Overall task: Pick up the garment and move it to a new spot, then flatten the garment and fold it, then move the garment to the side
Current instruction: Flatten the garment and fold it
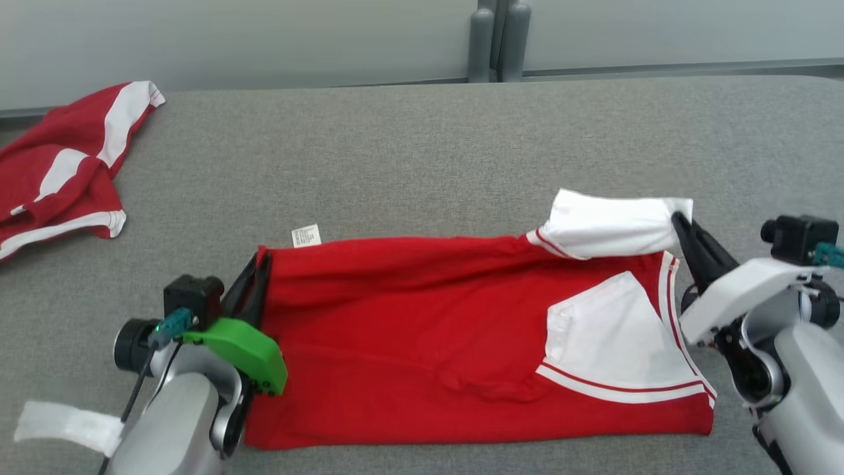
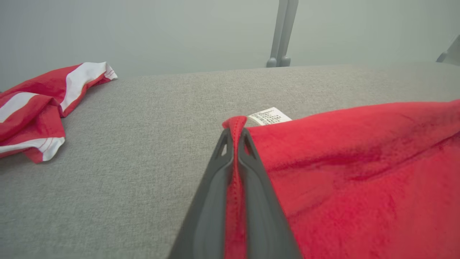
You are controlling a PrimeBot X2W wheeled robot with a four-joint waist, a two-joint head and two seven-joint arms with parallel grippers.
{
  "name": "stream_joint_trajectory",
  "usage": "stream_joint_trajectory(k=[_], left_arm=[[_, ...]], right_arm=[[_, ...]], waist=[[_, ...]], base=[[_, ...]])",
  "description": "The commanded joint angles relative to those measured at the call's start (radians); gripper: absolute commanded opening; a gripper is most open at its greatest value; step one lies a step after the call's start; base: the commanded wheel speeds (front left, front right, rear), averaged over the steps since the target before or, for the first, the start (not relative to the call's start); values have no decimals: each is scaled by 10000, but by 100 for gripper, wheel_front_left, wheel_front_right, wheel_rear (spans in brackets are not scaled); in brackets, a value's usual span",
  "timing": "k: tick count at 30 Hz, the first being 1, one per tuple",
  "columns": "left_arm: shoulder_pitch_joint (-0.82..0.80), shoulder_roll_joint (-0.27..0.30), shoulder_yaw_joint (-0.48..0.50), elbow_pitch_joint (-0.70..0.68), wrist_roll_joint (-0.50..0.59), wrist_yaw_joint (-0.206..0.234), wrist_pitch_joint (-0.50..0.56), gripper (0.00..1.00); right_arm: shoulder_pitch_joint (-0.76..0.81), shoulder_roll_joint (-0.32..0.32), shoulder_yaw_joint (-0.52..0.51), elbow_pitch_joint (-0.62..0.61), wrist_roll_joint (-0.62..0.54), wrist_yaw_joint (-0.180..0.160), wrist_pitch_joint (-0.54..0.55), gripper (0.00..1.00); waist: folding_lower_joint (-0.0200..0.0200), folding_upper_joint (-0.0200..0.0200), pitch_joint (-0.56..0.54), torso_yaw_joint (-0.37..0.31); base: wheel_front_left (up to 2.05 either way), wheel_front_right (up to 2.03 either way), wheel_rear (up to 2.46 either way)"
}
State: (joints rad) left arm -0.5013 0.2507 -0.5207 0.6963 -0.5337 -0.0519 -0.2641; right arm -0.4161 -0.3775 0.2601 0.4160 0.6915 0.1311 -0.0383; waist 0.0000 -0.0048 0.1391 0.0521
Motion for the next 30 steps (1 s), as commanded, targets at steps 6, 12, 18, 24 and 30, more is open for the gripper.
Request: stream_joint_trajectory(k=[6, 12, 18, 24, 30], left_arm=[[1781, 176, 423, -1336, -69, 447, -1, 0], [2888, 41, 522, -1669, -225, 705, -2, 0], [3191, -119, 883, -1819, -335, 829, -2, 15], [4169, -406, 1842, -2840, -335, 832, 0, 100], [5499, -728, 2569, -3887, -20, 763, 0, 100]], right_arm=[[1813, 582, -809, -894, -306, -4, 185, 0], [2779, 1191, -1340, -1333, -801, -4, 414, 0], [3124, 1353, -1313, -1233, -1370, -4, 160, 33], [3767, 1514, -1392, -1296, -1707, -4, -351, 100], [4460, 1471, -1664, -1365, -1860, -4, -624, 100]], waist=[[0, 48, -268, -230], [0, 48, -279, -271], [0, 48, -359, -295], [0, 48, -536, -401], [0, 48, -782, -535]], base=[[0, 0, 0], [0, 0, 0], [0, 0, 0], [0, 0, 0], [0, 0, 0]])
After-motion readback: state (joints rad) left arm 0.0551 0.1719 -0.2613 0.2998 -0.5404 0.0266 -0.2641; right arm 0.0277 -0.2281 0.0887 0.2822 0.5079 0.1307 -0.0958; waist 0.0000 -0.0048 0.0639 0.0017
